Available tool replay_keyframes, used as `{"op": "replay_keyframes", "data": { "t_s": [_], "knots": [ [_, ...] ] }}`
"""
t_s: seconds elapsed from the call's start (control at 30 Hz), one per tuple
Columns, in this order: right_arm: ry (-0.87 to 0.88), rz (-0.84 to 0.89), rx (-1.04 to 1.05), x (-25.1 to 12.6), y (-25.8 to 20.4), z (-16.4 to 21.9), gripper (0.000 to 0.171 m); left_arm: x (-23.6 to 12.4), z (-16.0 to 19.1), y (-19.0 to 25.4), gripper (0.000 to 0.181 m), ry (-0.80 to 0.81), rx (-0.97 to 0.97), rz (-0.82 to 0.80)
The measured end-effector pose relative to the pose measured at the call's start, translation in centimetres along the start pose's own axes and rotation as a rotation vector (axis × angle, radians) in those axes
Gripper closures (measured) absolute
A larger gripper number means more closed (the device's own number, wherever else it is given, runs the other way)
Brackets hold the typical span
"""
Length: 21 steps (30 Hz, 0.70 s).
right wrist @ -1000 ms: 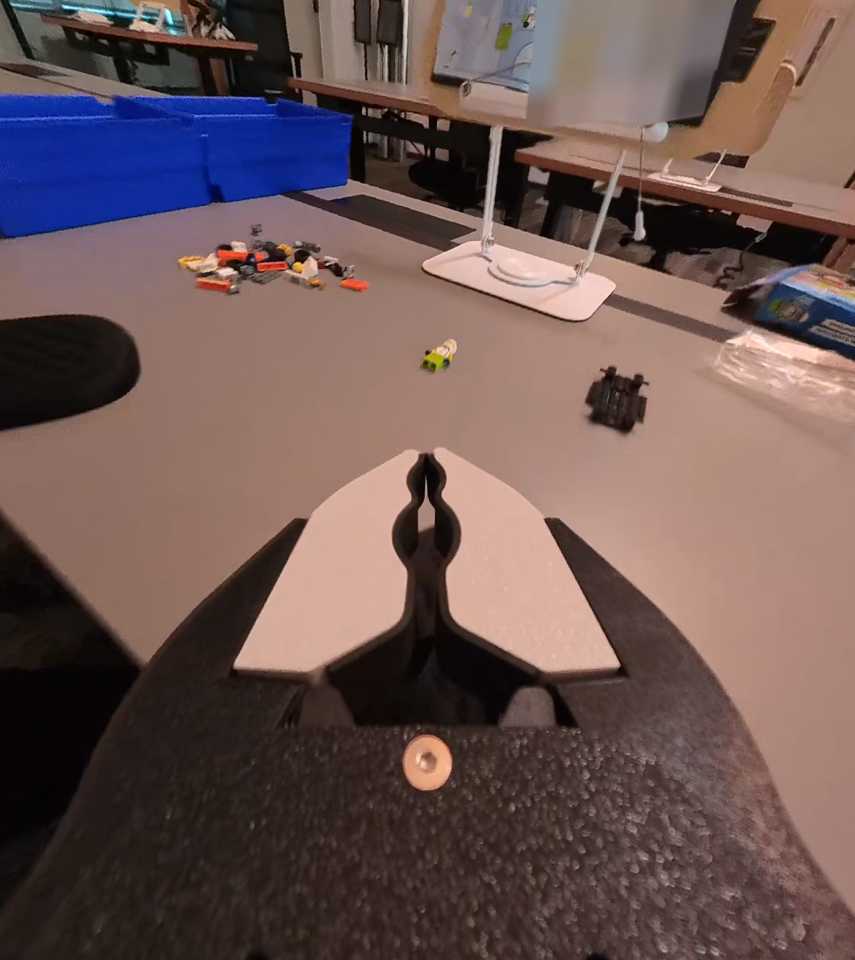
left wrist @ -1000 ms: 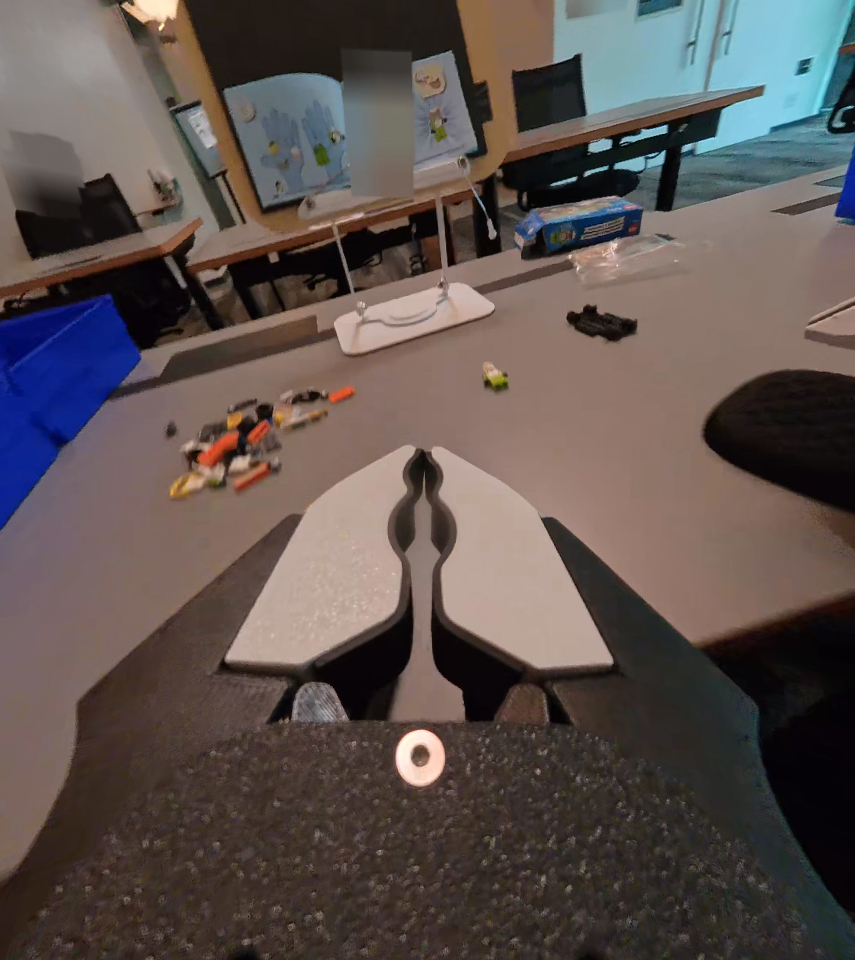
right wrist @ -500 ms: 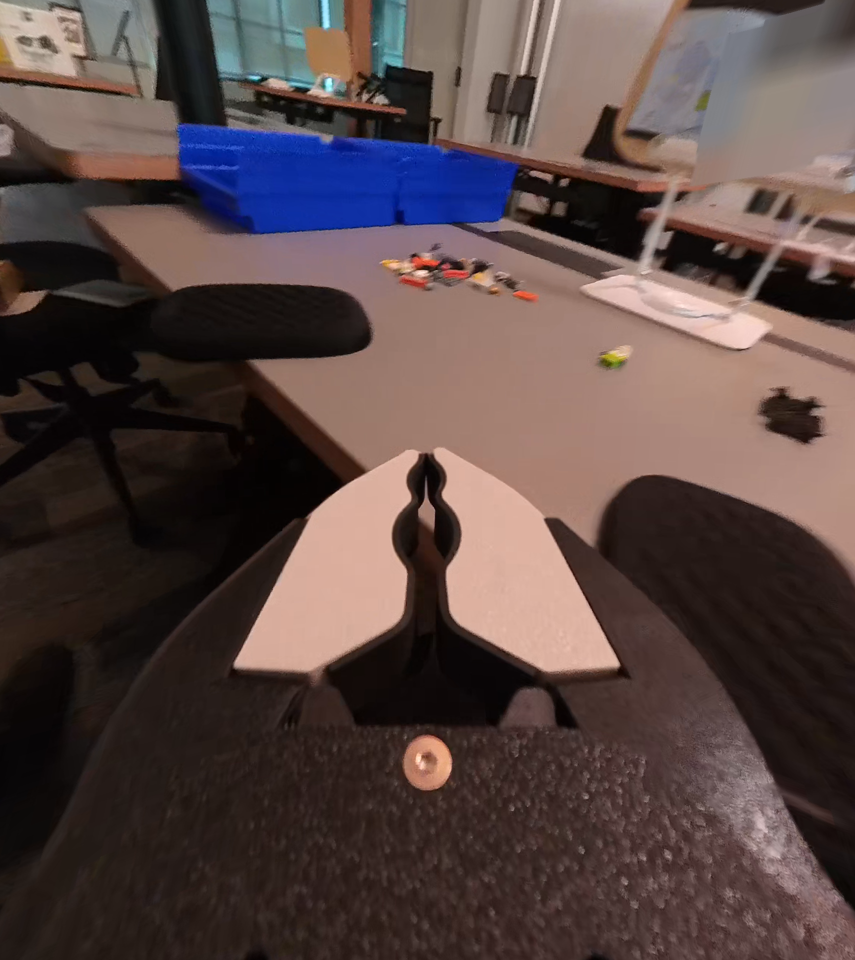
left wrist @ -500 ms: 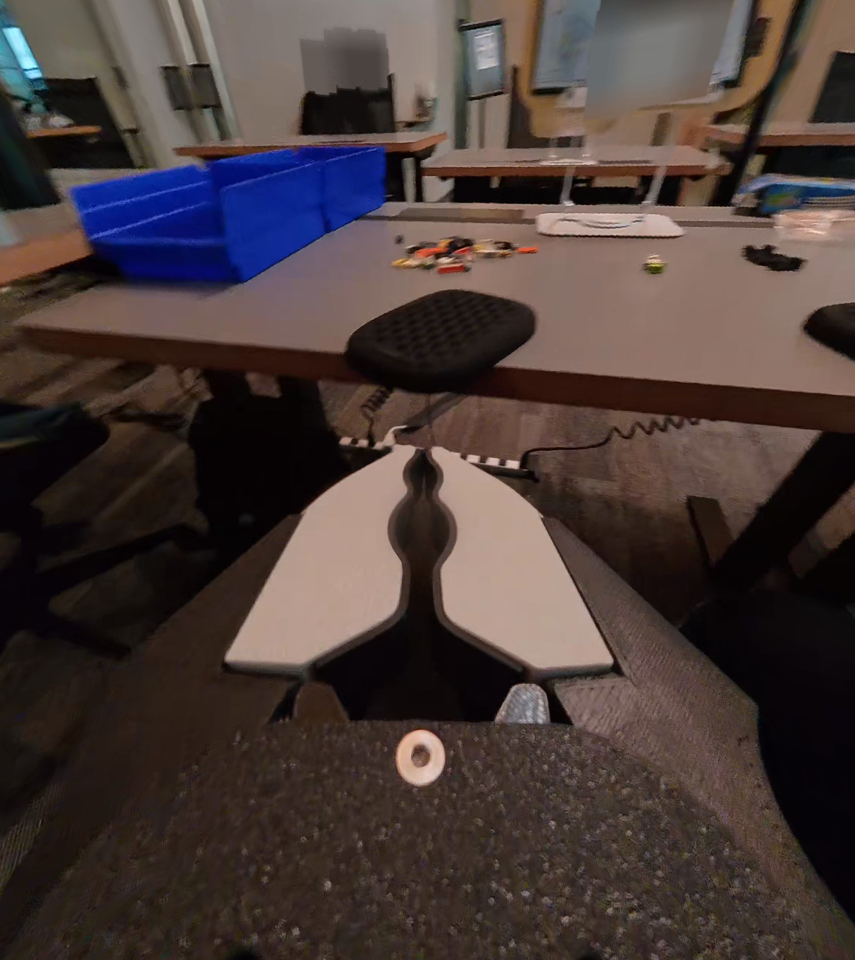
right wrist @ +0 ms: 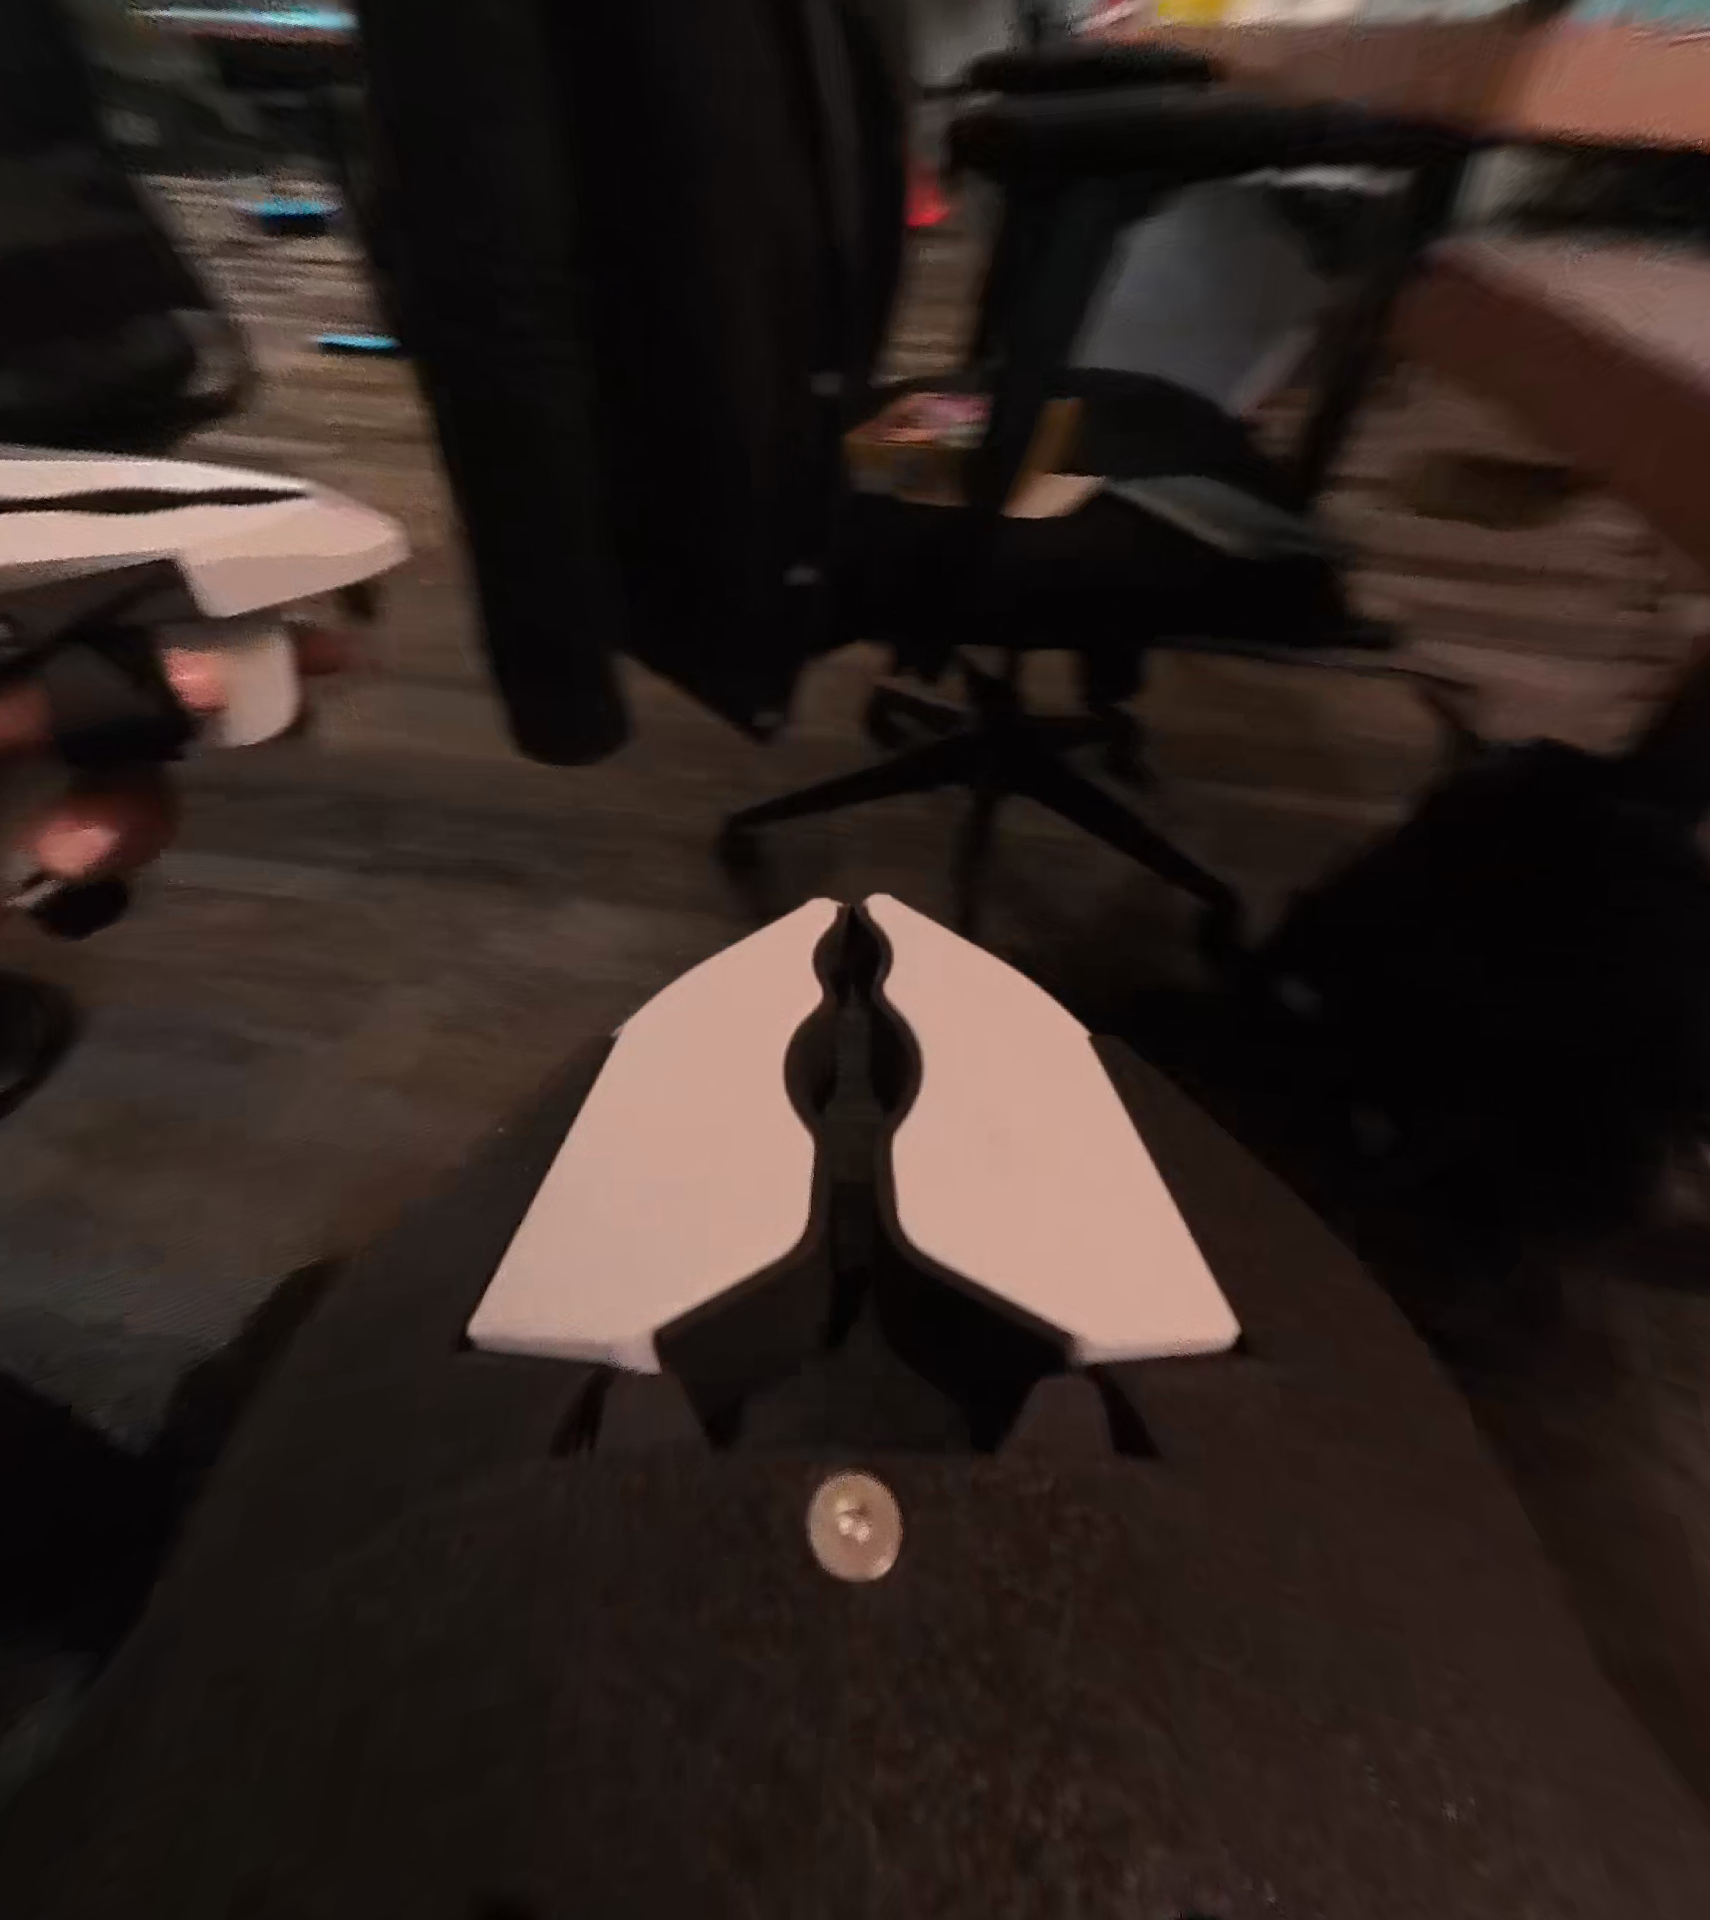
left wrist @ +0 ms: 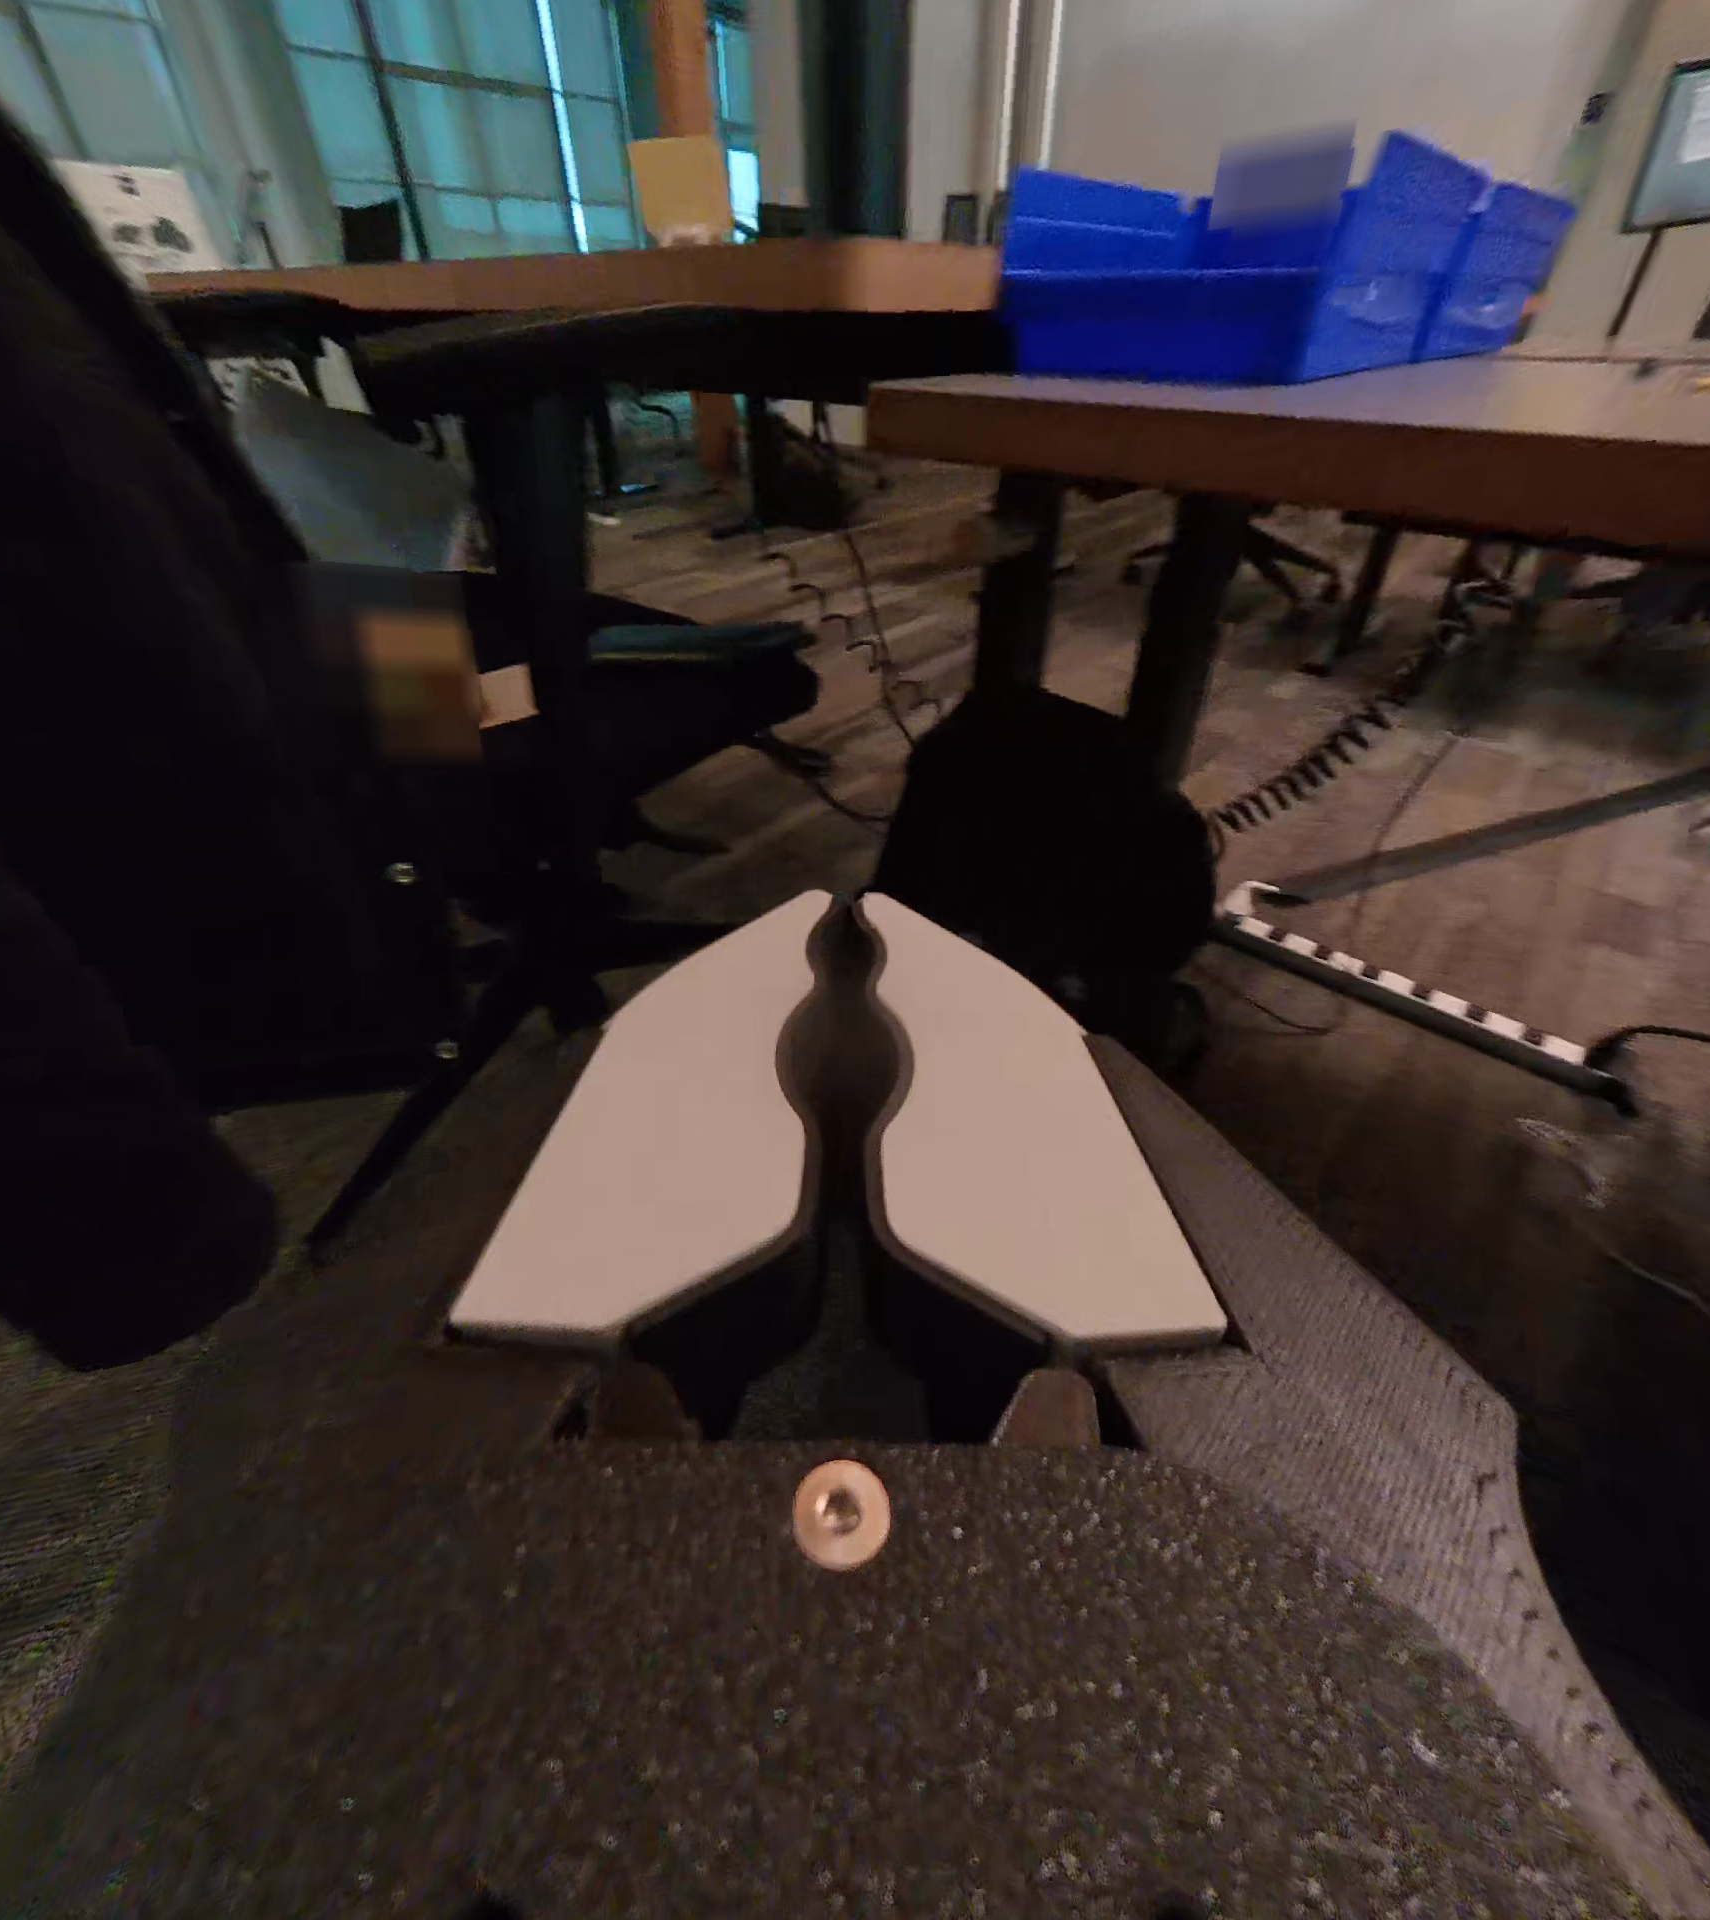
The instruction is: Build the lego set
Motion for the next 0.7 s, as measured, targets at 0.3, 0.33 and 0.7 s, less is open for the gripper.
{"op": "replay_keyframes", "data": {
  "t_s": [0.3,0.33,0.7],
  "knots": [
    [-0.120,-0.358,-0.107,14.8,-11.3,-13.5,0.171,-4.7,-8.3,-14.3,0.169,-0.071,-0.168,-0.087],
    [-0.150,-0.384,-0.127,15.5,-12.8,-16.1,0.171,-6.0,-10.5,-15.8,0.168,-0.092,-0.203,-0.092],
    [-0.321,-0.585,-0.124,24.2,-32.9,-40.1,0.171,-19.8,-32.7,-35.6,0.181,-0.350,-0.224,-0.129]
  ]
}}
Point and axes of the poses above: each gripper's, where its closed fingertips meet, x out along the fingers, z out of its underside, y = z × x across the jaws, the point moved 5 cm from there along -x, back along the fingers, and after that the axes turned 13 degrees about z, right-handed, at the moved point
